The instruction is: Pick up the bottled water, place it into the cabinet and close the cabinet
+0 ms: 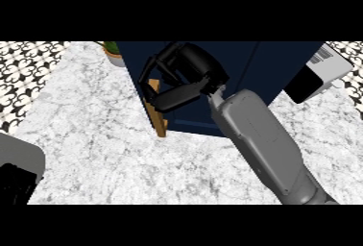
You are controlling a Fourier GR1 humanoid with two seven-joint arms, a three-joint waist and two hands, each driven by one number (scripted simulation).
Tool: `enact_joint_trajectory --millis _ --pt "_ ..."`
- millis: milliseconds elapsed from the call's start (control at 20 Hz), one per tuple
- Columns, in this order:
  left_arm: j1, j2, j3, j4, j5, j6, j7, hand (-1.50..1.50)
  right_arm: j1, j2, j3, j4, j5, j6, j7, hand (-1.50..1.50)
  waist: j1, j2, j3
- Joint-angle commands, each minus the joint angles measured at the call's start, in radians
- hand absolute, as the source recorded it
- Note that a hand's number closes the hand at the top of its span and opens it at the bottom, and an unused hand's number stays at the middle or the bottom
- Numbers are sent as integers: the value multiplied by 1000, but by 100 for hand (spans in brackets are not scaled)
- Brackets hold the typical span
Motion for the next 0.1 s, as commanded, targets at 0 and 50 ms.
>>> enact_joint_trajectory --millis 0,50 --pt "-13 -13 1 9 -16 12 -8 150 -22 -104 -123 159 19 -59 5 150 -29 48 19" --pt "0 -5 -14 -10 -17 0 4 150 -37 -109 -129 174 24 -58 -8 150 -18 50 19"
